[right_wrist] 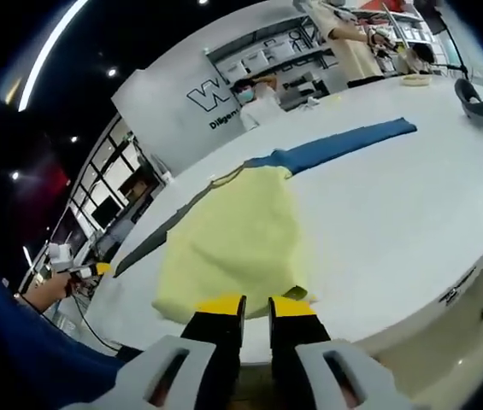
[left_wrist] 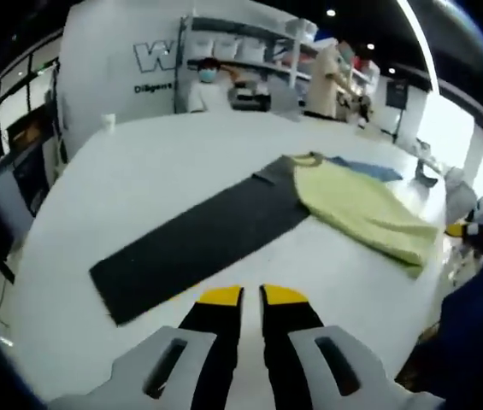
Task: Fold the garment on the visible template until the final outline fits inside the template.
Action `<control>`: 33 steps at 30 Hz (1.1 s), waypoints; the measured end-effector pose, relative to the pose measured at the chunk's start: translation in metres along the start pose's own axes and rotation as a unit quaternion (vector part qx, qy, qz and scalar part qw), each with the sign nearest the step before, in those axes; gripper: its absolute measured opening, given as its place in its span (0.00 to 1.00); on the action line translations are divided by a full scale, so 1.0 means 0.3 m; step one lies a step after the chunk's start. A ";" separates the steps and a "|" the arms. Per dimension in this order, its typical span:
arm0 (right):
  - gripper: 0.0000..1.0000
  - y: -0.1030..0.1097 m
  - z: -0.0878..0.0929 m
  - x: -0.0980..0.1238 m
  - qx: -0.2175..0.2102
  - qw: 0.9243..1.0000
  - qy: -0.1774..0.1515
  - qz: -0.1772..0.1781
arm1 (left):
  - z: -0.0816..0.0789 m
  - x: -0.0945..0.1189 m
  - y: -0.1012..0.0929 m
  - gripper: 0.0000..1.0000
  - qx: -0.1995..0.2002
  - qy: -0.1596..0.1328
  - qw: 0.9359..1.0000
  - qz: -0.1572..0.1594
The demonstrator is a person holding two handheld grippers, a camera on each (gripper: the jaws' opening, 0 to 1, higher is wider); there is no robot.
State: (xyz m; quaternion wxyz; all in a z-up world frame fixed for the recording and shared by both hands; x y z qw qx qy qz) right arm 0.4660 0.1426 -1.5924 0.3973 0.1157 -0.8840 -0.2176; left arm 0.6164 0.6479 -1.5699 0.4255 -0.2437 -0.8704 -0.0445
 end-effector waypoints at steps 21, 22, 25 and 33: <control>0.21 -0.138 -0.015 -0.047 0.212 0.975 0.061 0.007 | 0.129 -0.111 -0.565 0.22 -0.010 0.038 0.996 0.085; 0.21 -0.125 -0.019 -0.052 0.232 0.971 0.065 0.007 | 0.131 -0.111 -0.571 0.22 -0.009 0.038 0.996 0.085; 0.21 -0.120 -0.024 -0.076 0.253 0.965 0.062 0.010 | 0.132 -0.107 -0.594 0.22 -0.002 0.039 0.996 0.083; 0.13 -0.124 -0.040 -0.103 0.271 0.961 0.058 0.017 | 0.121 -0.097 -0.616 0.23 -0.018 0.045 0.996 0.080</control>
Point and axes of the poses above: the point that each gripper's makers call its tool centre point, and the gripper's own axes: x roughly backward along the fingers, y roughly to its left, z roughly out of its underside, the point moved 9 cm from there along x, roughly backward along the fingers, and after that the axes turned 13 degrees about y, right-handed, at the moved point
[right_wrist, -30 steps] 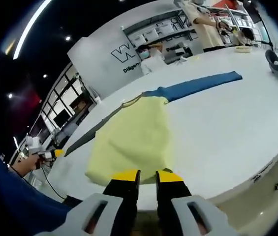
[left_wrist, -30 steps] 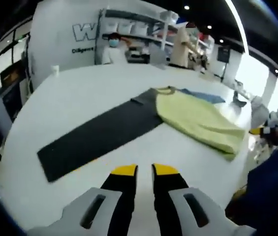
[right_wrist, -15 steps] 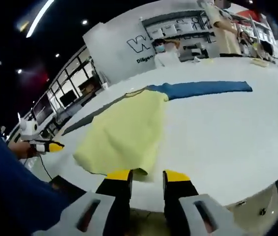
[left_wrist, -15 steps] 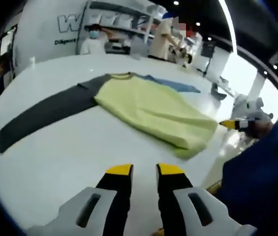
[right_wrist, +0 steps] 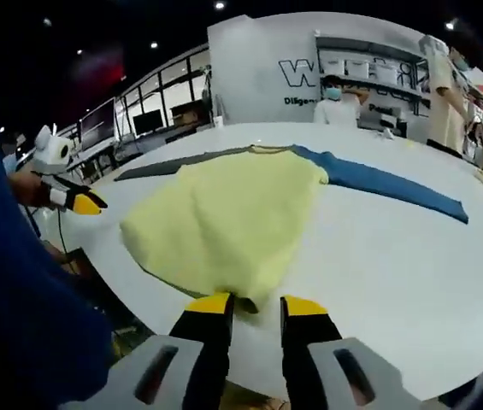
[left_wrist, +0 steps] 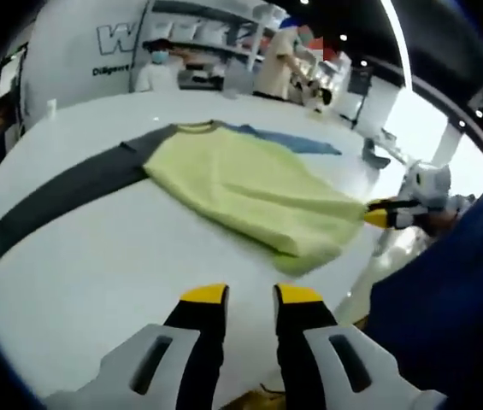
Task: Fold the garment on the visible template until the final outline fits inside the template.
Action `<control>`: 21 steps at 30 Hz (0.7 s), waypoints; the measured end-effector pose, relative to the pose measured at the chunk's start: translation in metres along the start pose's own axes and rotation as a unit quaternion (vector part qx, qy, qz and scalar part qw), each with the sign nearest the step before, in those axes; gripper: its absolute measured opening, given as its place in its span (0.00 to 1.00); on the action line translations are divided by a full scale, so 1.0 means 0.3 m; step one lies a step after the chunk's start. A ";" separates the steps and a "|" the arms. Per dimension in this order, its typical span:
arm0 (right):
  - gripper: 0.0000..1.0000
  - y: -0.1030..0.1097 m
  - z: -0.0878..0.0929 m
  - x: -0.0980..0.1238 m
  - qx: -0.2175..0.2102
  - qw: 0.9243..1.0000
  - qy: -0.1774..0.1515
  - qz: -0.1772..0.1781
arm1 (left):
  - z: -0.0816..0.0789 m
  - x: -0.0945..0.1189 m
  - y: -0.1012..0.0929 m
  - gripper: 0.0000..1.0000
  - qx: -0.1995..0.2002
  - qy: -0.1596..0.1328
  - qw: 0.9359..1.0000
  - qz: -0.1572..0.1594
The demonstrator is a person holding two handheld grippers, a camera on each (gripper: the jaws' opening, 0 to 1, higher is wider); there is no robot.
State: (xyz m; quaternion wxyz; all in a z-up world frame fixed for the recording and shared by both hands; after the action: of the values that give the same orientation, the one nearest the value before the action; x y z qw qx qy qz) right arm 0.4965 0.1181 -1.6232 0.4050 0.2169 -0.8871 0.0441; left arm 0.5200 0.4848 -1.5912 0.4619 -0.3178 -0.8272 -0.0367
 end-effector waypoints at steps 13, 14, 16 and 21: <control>0.00 -0.029 -0.040 0.053 -0.052 0.998 -0.034 -0.016 | 0.017 -0.071 -0.102 0.28 -0.025 0.003 1.000 0.014; 0.00 -0.025 -0.063 0.067 -0.068 0.996 -0.044 -0.026 | 0.018 -0.078 -0.108 0.29 -0.028 0.004 0.999 0.014; 0.00 -0.032 -0.090 0.081 -0.082 0.995 -0.051 -0.030 | 0.017 -0.090 -0.117 0.31 -0.036 0.003 0.999 0.013; 0.00 -0.048 -0.147 0.099 -0.108 0.992 -0.056 -0.035 | 0.006 -0.126 -0.158 0.35 -0.038 -0.005 0.999 0.016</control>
State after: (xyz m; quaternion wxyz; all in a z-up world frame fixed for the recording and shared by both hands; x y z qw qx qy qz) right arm 0.5162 0.1061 -1.5733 0.3773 0.2049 -0.8997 -0.0783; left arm 0.5062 0.4292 -1.6108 0.4460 -0.3486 -0.8222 -0.0595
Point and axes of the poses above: the point that each gripper's makers call its tool centre point, and the gripper's own axes: x roughly backward along the fingers, y roughly to its left, z roughly out of its underside, the point moved 9 cm from there along x, roughly backward along the fingers, and after that the axes turned 13 degrees about y, right-handed, at the moved point
